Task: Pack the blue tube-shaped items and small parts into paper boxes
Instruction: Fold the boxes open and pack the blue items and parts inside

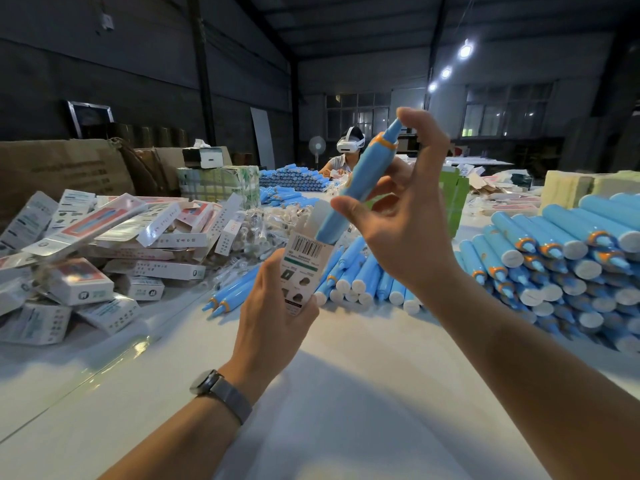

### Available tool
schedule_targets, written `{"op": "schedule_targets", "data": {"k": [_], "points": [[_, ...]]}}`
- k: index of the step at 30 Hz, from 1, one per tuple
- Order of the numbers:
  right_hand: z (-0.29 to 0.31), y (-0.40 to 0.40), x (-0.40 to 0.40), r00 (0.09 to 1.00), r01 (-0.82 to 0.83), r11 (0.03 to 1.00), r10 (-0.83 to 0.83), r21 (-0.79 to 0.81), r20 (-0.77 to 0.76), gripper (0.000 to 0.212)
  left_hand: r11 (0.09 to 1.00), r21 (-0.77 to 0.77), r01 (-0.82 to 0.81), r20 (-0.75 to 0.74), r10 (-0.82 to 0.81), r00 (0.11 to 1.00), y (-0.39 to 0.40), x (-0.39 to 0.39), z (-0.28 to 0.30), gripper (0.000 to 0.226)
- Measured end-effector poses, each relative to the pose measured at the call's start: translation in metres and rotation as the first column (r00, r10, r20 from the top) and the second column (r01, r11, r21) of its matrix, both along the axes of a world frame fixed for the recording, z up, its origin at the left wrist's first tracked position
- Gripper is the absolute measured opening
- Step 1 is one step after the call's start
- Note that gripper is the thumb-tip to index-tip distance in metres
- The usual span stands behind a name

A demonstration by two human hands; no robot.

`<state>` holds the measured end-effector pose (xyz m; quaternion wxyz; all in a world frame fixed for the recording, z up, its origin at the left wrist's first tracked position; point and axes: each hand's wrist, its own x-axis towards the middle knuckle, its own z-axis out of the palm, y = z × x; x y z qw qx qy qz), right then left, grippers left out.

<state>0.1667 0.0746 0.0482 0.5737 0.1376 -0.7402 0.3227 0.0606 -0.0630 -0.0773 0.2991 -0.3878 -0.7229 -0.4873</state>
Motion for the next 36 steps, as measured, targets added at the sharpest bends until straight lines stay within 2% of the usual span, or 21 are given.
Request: {"op": "schedule_targets", "data": {"k": [2,4,7,10,14,17,20,22,25,27,29,31,33,36], "points": [[0.0,0.002,0.0,0.999,-0.025,0.999,0.027,-0.047,0.028,0.075,1.0,0.018,-0.013,0.018,0.013,1.0,-0.001,0.0,-0.001,0.07],[-0.004,0.003,-0.001,0.991,-0.021,0.996,0.031,-0.082,0.128,0.066,1.0,0.017,0.007,0.007,-0.007,1.0,-0.001,0.001,-0.001,0.067],[-0.019,0.003,-0.008,0.966,0.126,0.991,-0.132,0.042,0.222,0.039,0.999,0.016,0.034,-0.01,-0.033,0.999,0.0,0.004,0.001,0.059],[-0.034,0.001,-0.015,0.958,0.217,0.961,-0.243,0.17,0.151,0.011,0.998,0.045,0.042,0.001,-0.042,0.999,0.001,0.006,0.002,0.055],[-0.049,-0.001,-0.02,0.909,0.342,0.891,-0.394,0.3,0.136,0.02,0.998,0.052,0.035,0.008,-0.035,0.999,0.0,0.006,0.003,0.054],[-0.052,-0.002,-0.02,0.881,0.343,0.888,-0.417,0.307,0.224,0.021,0.999,0.032,-0.038,0.002,0.038,0.999,-0.003,-0.001,0.003,0.054],[-0.058,-0.005,-0.022,0.907,0.228,0.94,-0.3,0.255,0.297,0.024,0.987,0.034,-0.157,0.019,0.156,0.988,-0.009,-0.014,0.002,0.06],[-0.06,-0.008,-0.031,0.944,0.173,0.973,-0.208,0.152,0.257,0.026,0.973,0.042,-0.227,0.068,0.224,0.972,-0.01,-0.021,0.001,0.062],[-0.058,-0.007,-0.059,0.959,0.145,0.989,-0.131,-0.038,0.253,0.011,0.948,0.114,-0.299,0.131,0.283,0.95,-0.014,-0.028,0.003,0.064],[-0.061,0.002,-0.089,0.909,0.187,0.979,-0.14,-0.084,0.393,0.01,0.924,0.222,-0.31,0.129,0.287,0.949,-0.019,-0.034,0.008,0.067],[-0.066,0.014,-0.123,0.8,0.25,0.968,-0.205,-0.003,0.564,0.009,0.894,0.312,-0.322,0.122,0.299,0.946,-0.025,-0.041,0.012,0.07],[-0.068,0.023,-0.157,0.674,0.288,0.945,-0.314,0.154,0.669,0.02,0.876,0.361,-0.32,0.179,0.272,0.945,-0.028,-0.046,0.013,0.071],[-0.067,0.027,-0.189,0.561,0.282,0.9,-0.437,0.333,0.703,0.033,0.868,0.381,-0.319,0.243,0.239,0.94,-0.029,-0.051,0.01,0.071],[-0.066,0.019,-0.232,0.443,0.159,0.812,-0.568,0.562,0.694,0.046,0.871,0.371,-0.322,0.275,0.229,0.934,-0.029,-0.056,0.003,0.069]]}}
